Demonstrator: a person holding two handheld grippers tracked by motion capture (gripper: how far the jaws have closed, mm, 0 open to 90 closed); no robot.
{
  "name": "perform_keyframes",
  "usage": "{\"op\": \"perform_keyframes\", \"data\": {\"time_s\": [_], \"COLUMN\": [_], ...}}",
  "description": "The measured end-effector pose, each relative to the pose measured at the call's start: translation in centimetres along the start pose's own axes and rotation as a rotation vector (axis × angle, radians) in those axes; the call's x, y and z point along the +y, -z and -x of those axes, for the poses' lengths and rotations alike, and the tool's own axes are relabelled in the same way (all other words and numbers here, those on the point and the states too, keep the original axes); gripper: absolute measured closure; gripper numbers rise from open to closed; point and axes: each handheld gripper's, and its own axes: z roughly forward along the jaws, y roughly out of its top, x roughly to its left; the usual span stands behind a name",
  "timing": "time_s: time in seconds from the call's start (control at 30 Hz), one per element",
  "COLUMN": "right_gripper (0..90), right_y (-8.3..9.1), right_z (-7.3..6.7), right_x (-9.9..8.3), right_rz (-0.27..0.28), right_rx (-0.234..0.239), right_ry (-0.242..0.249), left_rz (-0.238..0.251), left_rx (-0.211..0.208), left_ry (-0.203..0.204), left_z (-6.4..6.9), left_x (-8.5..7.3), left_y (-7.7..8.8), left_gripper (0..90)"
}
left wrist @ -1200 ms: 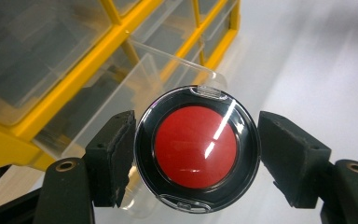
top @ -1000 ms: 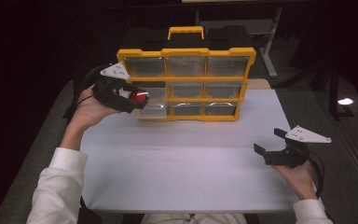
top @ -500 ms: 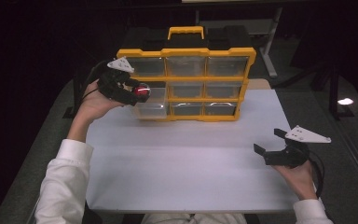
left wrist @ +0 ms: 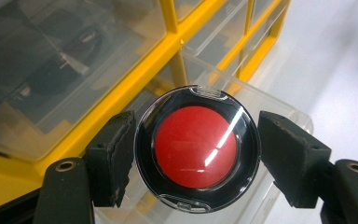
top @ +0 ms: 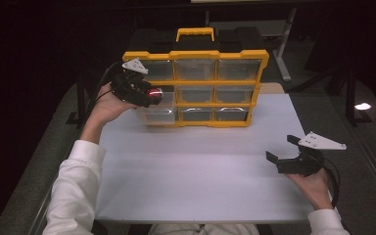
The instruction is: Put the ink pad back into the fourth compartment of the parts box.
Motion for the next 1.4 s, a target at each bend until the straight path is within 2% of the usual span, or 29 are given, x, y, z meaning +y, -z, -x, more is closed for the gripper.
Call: {"op": "perform_keyframes", "data": {"time_s": [0.17,0.23,0.3,0.4,0.47,0.5,0.6,0.77,1.0,1.4], "right_gripper": [0.0,0.0,0.0,0.0,0.0,0.0,0.0,0.0,0.0,0.0], "right_y": [-0.3,-0.3,-0.3,-0.1,0.0,-0.1,-0.1,-0.1,0.0,0.2], "right_z": [-0.3,-0.3,-0.2,-0.1,-0.1,-0.1,-0.2,-0.1,0.0,0.0], "right_x": [0.0,0.0,0.0,0.0,0.0,0.0,0.0,-0.1,-0.1,-0.2], "right_rz": [-0.009,-0.008,-0.006,0.003,0.006,0.006,0.002,0.001,0.003,0.002], "right_rx": [0.008,0.009,0.005,-0.003,-0.003,-0.003,-0.001,-0.004,-0.006,-0.013], "right_ry": [0.007,0.009,0.007,-0.001,-0.002,-0.001,-0.002,-0.004,-0.009,-0.009], "left_rz": [0.019,0.036,0.061,0.066,0.068,0.074,0.076,0.103,0.132,0.172], "left_rx": [0.023,0.039,0.031,0.031,0.022,0.018,0.023,0.011,0.010,0.019], "left_ry": [0.015,-0.001,0.011,0.005,0.009,0.013,0.007,0.015,0.006,0.018], "left_z": [0.0,0.2,0.4,0.9,1.1,1.1,1.3,1.5,2.1,2.7], "left_x": [0.2,0.2,0.3,0.4,0.5,0.5,0.4,-0.1,-1.1,-2.8], "left_y": [-0.3,-0.3,0.0,0.3,0.5,0.6,0.8,1.2,2.0,3.0], "left_gripper": [29.6,28.2,19.0,11.3,1.5,0.0,0.0,0.0,0.0,0.0]}}
